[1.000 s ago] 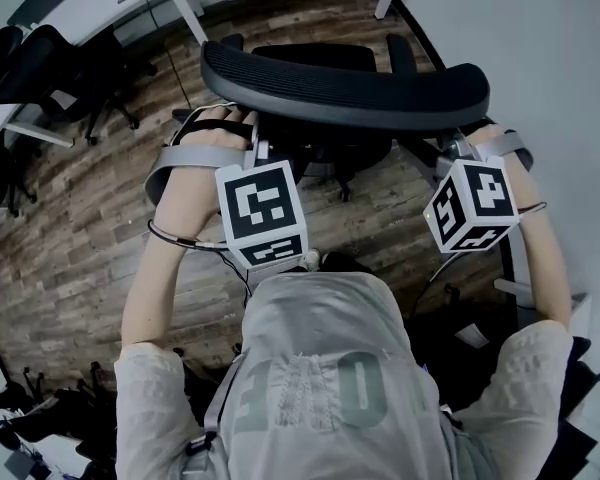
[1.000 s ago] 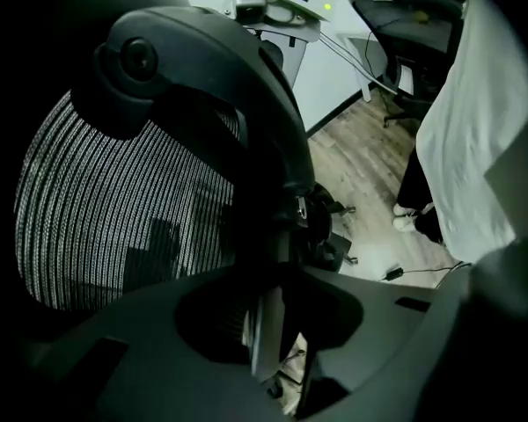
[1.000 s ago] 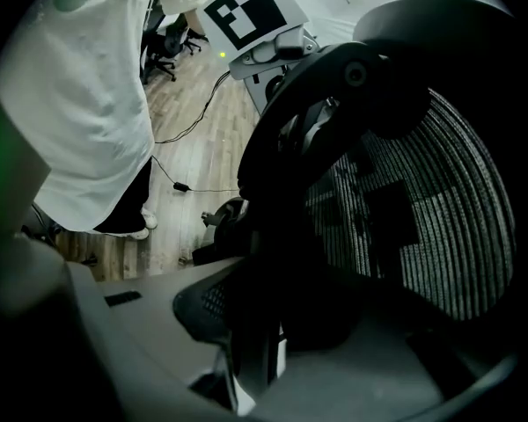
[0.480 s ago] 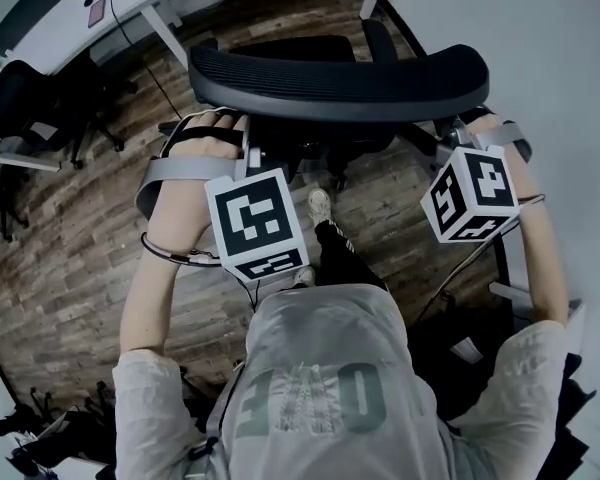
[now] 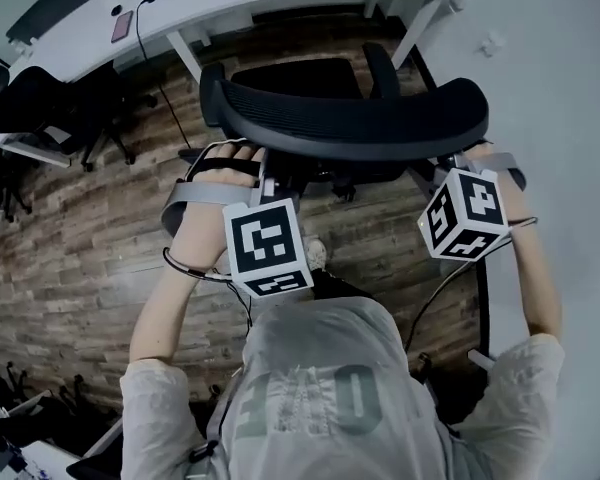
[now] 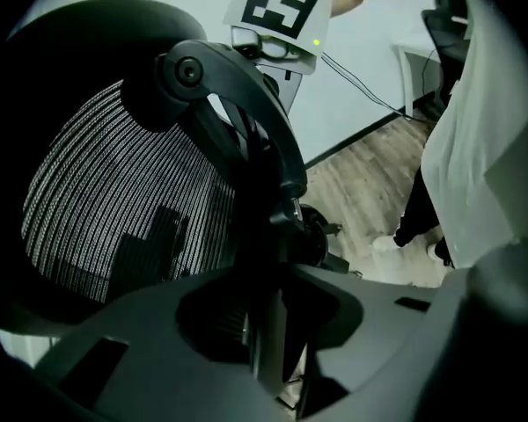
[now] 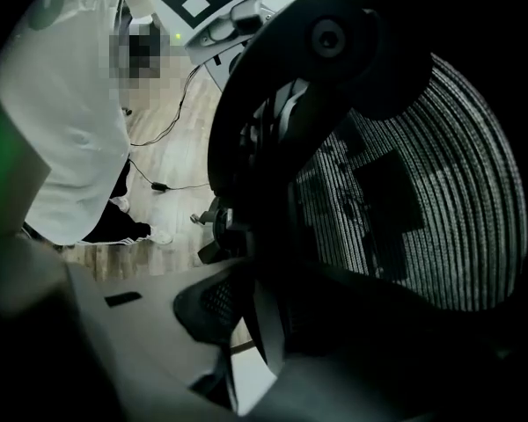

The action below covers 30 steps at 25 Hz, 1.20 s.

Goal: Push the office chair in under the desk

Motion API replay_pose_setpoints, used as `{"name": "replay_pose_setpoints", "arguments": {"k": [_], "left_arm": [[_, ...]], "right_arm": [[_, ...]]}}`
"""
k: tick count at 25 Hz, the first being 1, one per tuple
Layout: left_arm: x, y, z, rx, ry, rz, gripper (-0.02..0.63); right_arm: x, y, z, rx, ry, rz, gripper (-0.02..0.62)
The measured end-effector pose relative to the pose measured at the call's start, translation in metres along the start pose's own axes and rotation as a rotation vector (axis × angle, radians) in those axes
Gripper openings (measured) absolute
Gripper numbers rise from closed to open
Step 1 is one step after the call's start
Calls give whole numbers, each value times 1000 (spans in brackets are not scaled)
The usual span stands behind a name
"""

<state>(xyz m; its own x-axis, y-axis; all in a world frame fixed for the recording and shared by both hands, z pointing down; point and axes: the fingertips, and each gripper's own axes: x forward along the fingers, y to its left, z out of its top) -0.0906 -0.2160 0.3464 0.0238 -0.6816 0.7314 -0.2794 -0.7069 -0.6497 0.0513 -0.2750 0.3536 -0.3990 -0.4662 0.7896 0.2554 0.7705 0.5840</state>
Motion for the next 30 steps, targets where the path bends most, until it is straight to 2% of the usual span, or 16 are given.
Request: {"name": "replay_pose_setpoints", "arguments": {"k": [5, 10, 18, 25, 30], "left_arm": [[38, 47, 4, -31, 32, 48, 114], [70, 82, -6, -51, 77, 48, 114], [113, 137, -29, -30, 163, 70, 115], [149, 189, -51, -2, 179, 86, 118], [194, 233, -69, 4, 183, 90, 120]], "right_arm": [[33, -54, -19, -26, -2, -22, 101], [63, -91, -23, -47, -16, -13, 101], [104, -144, -18, -58, -26, -42, 103], [137, -194, -11, -47, -46, -55, 103], [180, -240, -12, -37, -57, -37, 103]]}}
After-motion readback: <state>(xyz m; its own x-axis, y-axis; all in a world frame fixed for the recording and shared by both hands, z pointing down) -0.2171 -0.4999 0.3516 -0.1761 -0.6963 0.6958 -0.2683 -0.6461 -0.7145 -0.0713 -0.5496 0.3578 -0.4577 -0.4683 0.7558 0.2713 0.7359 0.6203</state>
